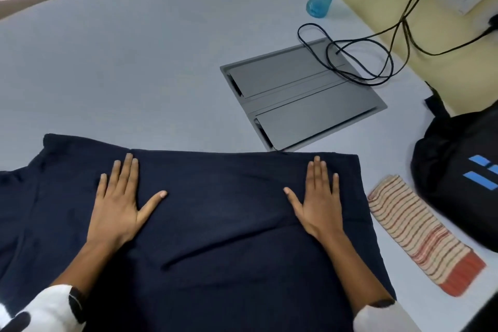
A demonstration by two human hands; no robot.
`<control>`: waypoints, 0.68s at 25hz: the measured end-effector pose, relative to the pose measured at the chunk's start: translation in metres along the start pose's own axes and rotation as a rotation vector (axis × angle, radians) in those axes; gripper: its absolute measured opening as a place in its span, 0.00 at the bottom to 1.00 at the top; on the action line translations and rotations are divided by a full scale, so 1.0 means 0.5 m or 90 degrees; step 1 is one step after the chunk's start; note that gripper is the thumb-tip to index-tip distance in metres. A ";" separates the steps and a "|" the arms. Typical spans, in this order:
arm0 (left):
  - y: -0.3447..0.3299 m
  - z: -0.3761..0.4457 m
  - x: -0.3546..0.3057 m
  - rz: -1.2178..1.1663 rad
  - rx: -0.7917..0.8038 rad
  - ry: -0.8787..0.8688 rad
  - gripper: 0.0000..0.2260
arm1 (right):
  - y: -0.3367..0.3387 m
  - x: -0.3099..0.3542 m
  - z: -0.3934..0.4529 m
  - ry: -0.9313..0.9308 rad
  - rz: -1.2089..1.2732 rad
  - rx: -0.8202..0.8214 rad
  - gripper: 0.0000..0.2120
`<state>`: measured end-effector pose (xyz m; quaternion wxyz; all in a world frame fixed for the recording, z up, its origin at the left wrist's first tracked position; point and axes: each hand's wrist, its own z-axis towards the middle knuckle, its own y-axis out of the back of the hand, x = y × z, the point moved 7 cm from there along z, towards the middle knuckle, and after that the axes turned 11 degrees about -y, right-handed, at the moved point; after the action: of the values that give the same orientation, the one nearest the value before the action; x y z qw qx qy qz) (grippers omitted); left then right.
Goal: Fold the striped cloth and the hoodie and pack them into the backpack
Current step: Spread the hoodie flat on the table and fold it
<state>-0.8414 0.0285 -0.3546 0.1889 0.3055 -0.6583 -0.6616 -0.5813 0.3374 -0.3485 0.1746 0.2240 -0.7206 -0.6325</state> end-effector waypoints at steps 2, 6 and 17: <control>0.000 -0.005 0.000 -0.001 0.015 0.008 0.43 | -0.004 0.002 0.006 0.025 0.009 0.005 0.45; -0.007 -0.094 0.000 -0.068 0.083 0.040 0.46 | 0.003 0.003 -0.010 0.092 0.019 0.023 0.47; -0.006 -0.462 -0.072 -0.004 0.107 0.111 0.46 | -0.054 -0.177 -0.359 0.163 0.014 0.029 0.40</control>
<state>-0.6635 -0.1222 -0.3395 0.2173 0.3786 -0.6918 -0.5752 -0.4086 0.2333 -0.3477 0.2671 0.2991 -0.7087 -0.5805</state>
